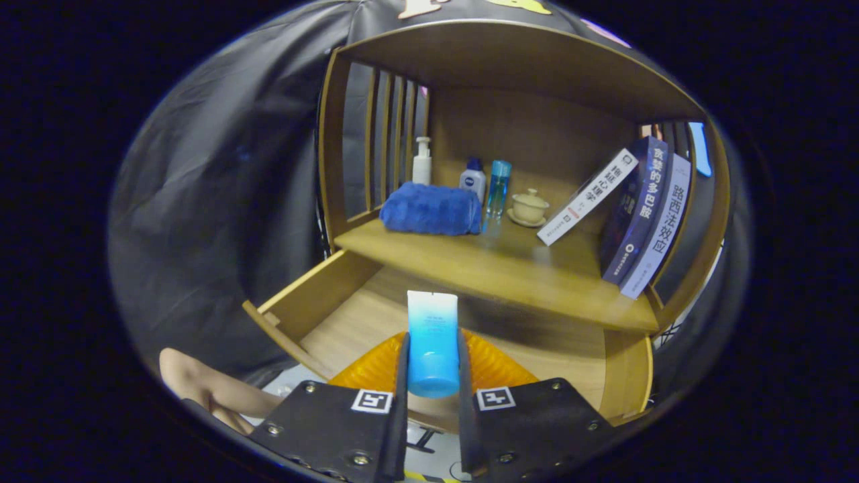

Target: Pull open the drawer, take out the items inside it, and place them on the countertop above the cabinet.

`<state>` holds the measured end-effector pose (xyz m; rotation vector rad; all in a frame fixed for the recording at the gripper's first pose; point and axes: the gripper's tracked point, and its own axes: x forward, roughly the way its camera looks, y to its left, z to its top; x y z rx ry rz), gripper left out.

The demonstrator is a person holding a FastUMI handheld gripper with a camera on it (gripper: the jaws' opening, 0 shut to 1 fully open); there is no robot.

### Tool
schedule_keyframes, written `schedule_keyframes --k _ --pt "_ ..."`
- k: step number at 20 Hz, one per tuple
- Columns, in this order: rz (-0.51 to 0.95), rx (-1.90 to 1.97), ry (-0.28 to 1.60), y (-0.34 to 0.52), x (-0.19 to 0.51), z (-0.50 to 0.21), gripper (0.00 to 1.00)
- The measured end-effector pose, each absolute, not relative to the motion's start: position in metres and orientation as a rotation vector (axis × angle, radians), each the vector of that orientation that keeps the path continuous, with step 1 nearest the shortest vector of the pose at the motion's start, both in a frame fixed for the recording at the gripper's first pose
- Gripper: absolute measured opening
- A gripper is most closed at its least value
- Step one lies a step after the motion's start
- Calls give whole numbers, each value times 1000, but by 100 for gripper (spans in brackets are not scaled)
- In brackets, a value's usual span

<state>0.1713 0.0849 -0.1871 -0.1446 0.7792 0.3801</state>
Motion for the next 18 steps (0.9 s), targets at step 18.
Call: schedule_keyframes --k 18 --pt "188 -342 1018 62 223 -302 32"
